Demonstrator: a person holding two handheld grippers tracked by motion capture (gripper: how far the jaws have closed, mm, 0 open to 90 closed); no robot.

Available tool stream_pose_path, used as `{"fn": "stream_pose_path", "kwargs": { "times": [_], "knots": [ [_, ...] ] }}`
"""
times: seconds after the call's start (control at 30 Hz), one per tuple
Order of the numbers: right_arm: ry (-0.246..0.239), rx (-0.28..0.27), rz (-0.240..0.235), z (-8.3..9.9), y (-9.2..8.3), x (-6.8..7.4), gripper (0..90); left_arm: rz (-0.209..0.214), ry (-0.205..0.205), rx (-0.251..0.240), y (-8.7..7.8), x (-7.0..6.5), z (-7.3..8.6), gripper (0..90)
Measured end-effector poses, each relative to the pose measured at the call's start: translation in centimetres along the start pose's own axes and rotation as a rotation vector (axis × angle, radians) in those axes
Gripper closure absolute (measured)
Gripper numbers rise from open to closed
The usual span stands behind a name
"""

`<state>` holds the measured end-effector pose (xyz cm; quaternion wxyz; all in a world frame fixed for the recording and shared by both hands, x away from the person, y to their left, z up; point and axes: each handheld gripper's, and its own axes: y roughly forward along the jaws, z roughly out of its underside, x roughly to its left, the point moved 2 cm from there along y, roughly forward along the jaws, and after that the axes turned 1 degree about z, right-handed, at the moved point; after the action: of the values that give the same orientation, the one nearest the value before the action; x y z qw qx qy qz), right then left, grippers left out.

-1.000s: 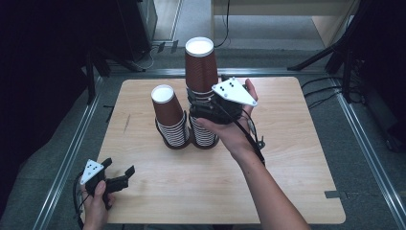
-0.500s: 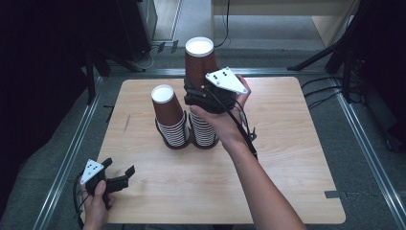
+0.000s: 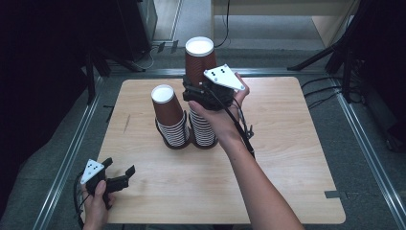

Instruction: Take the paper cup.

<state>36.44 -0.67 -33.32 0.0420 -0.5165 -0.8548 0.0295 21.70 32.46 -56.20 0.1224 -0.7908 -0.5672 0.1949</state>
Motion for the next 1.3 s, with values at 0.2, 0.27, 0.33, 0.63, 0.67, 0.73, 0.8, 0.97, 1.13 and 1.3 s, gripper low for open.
{"fn": "stream_pose_path", "kwargs": {
  "times": [0.2, 0.27, 0.33, 0.63, 0.67, 0.73, 0.8, 0.97, 1.13, 1.3],
  "knots": [
    [0.003, 0.000, 0.007, -0.1, 0.0, 0.1, 9.4, -0.001, -0.001, 0.000, 0.0, 0.0, 0.0, 0.0],
    [0.001, 0.000, 0.006, -0.1, 0.0, 0.0, 9.4, 0.000, -0.002, -0.001, 0.0, 0.0, 0.0, 0.0],
    [0.000, 0.000, 0.006, -0.1, 0.0, 0.0, 9.4, 0.000, -0.002, -0.001, 0.0, 0.0, 0.0, 0.0],
    [0.011, -0.008, 0.024, -0.3, 0.0, 0.2, 9.6, 0.001, 0.002, 0.000, 0.0, -0.1, 0.0, 0.0],
    [0.012, -0.009, 0.026, -0.3, 0.0, 0.2, 9.7, 0.002, 0.002, 0.000, 0.0, -0.1, 0.0, 0.0],
    [0.015, -0.013, 0.032, -0.4, 0.1, 0.3, 10.1, 0.003, 0.001, 0.000, 0.0, -0.1, 0.0, 0.0],
    [0.013, -0.021, 0.040, -0.6, 0.0, 0.4, 10.3, 0.004, 0.000, 0.000, 0.0, 0.0, 0.0, 0.0],
    [0.011, -0.044, 0.047, -0.9, -0.1, 0.5, 11.5, 0.004, 0.006, 0.002, 0.1, -0.1, 0.0, 0.0],
    [-0.005, -0.074, 0.054, -1.8, -0.3, 0.6, 12.3, 0.007, 0.003, 0.001, 0.1, -0.1, 0.0, 0.0],
    [-0.016, -0.095, 0.051, -2.7, -0.5, 0.8, 12.3, 0.006, 0.004, 0.004, 0.1, -0.1, 0.0, 0.0]
  ]
}}
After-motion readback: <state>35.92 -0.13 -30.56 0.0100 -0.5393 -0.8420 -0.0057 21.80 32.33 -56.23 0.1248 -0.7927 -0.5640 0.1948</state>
